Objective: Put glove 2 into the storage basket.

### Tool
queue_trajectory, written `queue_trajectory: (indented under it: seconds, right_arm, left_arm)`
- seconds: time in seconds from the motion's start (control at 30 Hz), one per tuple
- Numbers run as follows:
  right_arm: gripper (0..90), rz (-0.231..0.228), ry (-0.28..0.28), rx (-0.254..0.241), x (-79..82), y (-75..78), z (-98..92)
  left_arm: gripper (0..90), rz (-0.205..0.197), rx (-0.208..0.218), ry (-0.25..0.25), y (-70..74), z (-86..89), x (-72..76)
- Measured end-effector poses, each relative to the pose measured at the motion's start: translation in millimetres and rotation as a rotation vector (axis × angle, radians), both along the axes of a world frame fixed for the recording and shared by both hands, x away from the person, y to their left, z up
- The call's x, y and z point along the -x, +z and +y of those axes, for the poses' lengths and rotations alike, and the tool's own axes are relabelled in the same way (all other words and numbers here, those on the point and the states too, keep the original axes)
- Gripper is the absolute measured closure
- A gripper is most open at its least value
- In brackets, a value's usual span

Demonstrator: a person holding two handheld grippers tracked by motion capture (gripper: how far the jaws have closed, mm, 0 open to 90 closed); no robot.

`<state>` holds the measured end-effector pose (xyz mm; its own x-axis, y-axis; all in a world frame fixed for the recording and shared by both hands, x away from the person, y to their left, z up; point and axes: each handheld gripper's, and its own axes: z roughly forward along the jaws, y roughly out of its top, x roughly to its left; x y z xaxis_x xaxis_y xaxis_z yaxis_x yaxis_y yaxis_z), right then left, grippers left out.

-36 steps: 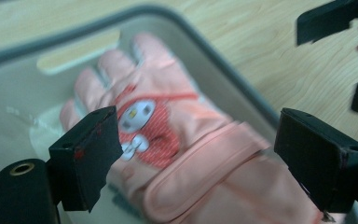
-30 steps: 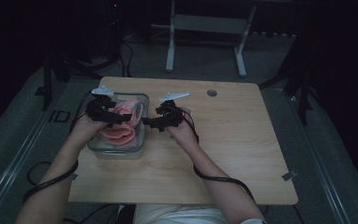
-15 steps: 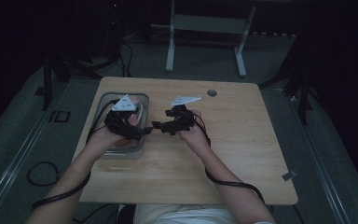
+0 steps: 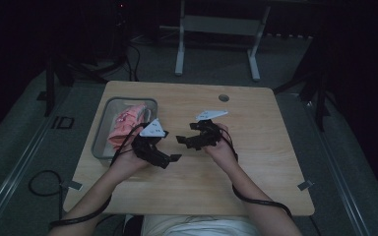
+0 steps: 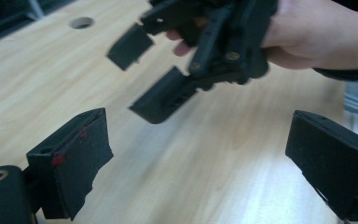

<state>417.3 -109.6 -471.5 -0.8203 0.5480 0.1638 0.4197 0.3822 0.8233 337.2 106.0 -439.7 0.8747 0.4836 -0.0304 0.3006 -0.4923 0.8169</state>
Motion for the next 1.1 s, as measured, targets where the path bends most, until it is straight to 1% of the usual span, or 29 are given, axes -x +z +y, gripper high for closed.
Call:
queue_trajectory:
  seconds: [0.1, 0.17, 0.33, 0.37, 0.47, 0.5, 0.53, 0.57, 0.6, 0.67, 0.8, 0.9, 0.93, 1.0, 1.07, 1.1]
  right_arm:
    - [16.8, -0.005, 0.008, 0.013, 3.4, -6.5, -7.3]
    - [16.7, -0.01, 0.005, 0.024, 5.7, -10.4, -12.0]
    - [16.7, -0.007, 0.003, 0.02, 12.4, -20.3, -23.7]
    - [16.7, -0.009, 0.003, 0.02, 14.0, -21.9, -25.6]
    - [16.6, -0.006, 0.003, 0.018, 17.7, -27.3, -30.6]
    - [16.6, -0.006, 0.003, 0.018, 17.7, -27.3, -30.6]
    - [16.6, -0.008, 0.0, 0.021, 18.7, -29.1, -32.3]
    - [16.6, -0.003, 0.0, 0.02, 21.2, -33.1, -36.2]
    - [16.6, -0.003, 0.001, 0.024, 22.3, -34.9, -37.9]
    - [16.5, -0.006, 0.0, 0.029, 25.0, -38.5, -41.3]
    - [16.5, -0.004, -0.003, 0.029, 29.5, -44.7, -49.7]
    - [16.5, -0.005, -0.006, 0.028, 31.4, -47.4, -54.1]
    - [16.5, -0.004, -0.008, 0.028, 32.4, -48.8, -56.1]
    - [16.5, 0.0, -0.009, 0.029, 34.5, -51.7, -59.9]
    - [16.5, 0.003, -0.01, 0.032, 37.2, -54.9, -64.4]
    - [16.5, 0.003, -0.01, 0.032, 37.2, -54.9, -64.4]
  left_arm:
    - [6.0, 0.005, -0.019, -0.04, -6.8, -10.1, 4.8]
    - [6.0, 0.006, -0.027, -0.055, -11.2, -16.6, 8.5]
    - [6.0, 0.013, -0.035, -0.096, -21.1, -29.9, 15.5]
    - [6.0, 0.014, -0.042, -0.105, -23.5, -33.0, 17.4]
    - [6.0, 0.016, -0.056, -0.13, -29.0, -39.4, 21.3]
    - [6.0, 0.016, -0.056, -0.13, -29.0, -39.4, 21.3]
    - [6.0, 0.01, -0.074, -0.138, -32.9, -43.8, 23.8]
    - [6.0, 0.01, -0.073, -0.143, -34.7, -45.5, 24.7]
    - [6.0, 0.014, -0.065, -0.148, -36.6, -47.1, 25.5]
    - [6.0, 0.023, -0.062, -0.161, -40.5, -50.0, 26.9]
    - [6.0, 0.019, -0.08, -0.189, -48.6, -55.6, 29.1]
    - [6.0, 0.02, -0.07, -0.2, -52.7, -58.1, 30.5]
    - [6.0, 0.016, -0.058, -0.222, -57.2, -60.8, 31.8]
    - [6.0, 0.017, -0.054, -0.232, -59.3, -62.4, 32.5]
    - [6.0, 0.016, -0.068, -0.245, -66.0, -68.0, 33.3]
    - [6.0, 0.016, -0.068, -0.245, -66.0, -68.0, 33.3]
